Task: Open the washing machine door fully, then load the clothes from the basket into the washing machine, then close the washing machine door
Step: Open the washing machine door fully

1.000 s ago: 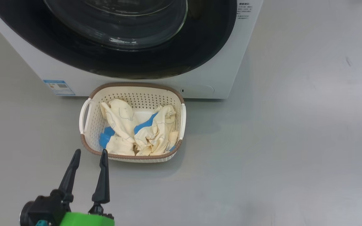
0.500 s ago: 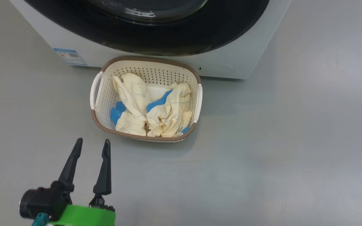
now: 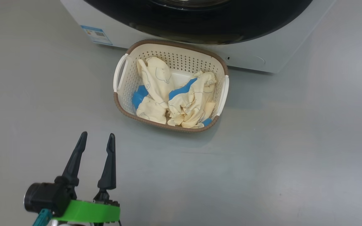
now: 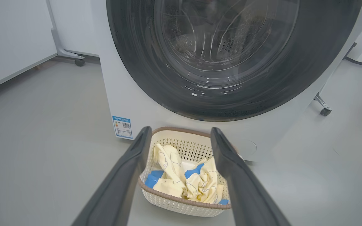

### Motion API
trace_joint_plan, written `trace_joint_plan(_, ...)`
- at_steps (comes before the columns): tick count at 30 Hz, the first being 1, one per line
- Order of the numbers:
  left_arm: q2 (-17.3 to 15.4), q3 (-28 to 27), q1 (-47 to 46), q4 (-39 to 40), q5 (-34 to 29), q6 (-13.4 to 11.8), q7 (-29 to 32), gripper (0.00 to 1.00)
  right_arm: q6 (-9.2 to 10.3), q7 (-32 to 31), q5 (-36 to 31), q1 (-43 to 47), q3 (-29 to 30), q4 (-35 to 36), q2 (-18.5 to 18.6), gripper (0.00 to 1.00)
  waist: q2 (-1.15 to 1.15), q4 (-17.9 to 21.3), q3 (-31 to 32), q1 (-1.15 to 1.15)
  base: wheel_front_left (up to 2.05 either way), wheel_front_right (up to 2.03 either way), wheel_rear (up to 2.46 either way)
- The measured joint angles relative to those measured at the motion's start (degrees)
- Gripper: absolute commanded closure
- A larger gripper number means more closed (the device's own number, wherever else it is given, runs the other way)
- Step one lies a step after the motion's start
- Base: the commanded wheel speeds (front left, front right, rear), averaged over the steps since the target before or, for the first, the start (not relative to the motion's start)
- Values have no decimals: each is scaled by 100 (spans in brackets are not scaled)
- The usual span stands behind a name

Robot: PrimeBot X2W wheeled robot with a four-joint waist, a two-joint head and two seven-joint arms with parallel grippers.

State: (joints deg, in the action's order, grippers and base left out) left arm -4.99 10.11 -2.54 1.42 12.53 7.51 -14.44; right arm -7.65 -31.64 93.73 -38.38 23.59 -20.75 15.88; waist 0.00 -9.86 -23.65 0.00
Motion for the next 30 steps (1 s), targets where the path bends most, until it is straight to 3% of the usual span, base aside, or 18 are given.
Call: trace_joint_plan(30,241,31,-208,53,4,0,0,0,0,-426,-399,-1053,-639,7,-4,100,0,-606,-508,0,0,0,0)
